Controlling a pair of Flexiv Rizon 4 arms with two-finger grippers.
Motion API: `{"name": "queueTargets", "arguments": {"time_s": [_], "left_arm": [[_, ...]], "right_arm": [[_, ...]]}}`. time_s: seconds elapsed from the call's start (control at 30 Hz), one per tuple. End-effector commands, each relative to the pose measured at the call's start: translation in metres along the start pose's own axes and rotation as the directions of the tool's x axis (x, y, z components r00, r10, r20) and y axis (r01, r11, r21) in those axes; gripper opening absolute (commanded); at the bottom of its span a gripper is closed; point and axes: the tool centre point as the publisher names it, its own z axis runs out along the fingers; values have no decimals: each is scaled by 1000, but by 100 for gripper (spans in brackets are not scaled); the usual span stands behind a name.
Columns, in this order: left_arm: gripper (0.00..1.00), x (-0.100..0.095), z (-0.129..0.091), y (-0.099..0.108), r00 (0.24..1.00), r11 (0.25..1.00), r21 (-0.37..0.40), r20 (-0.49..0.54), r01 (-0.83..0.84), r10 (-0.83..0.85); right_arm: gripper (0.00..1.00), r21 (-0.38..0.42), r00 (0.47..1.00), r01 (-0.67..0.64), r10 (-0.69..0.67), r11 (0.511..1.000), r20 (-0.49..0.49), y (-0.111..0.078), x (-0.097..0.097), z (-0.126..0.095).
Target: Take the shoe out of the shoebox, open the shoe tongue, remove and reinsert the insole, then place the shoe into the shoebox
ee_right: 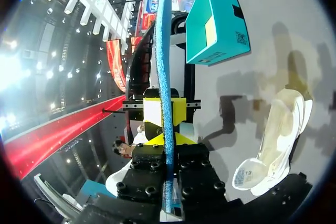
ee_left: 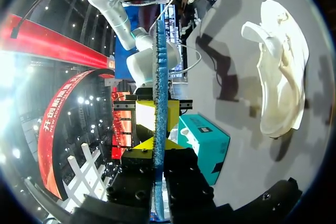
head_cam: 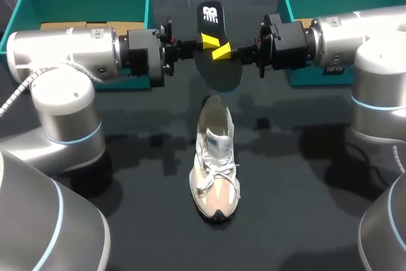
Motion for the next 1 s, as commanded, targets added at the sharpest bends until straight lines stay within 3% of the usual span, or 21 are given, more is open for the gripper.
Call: {"name": "queueTargets", "arguments": {"time_s": [0.03,0.2,0.37,0.43,0.9,1.0], "left_arm": [[100,-2,-8,-3,1000,1000,0,-21,16,-16],[100,-3,-37,-6,996,998,-1,-57,70,-70],[100,-1,-64,-9,952,989,-71,-268,131,-145],[100,0,-74,-15,940,994,-62,-327,85,-101],[100,0,-74,-15,940,994,-62,-327,85,-101],[100,-2,-71,-12,897,977,-138,-392,161,-203]], "right_arm": [[0,-13,1000,2,-3,1000,-4,-2,-2,-2],[0,-29,1000,1,-1,1000,-9,-3,-5,-9],[0,-33,1000,3,-4,999,-18,-2,-6,-17],[0,-25,1000,3,-3,1000,-22,1,-7,-19],[0,-6,1000,-9,9,1000,-12,3,-7,-21],[0,-9,1000,-10,10,1000,-12,4,-8,-22]]}}
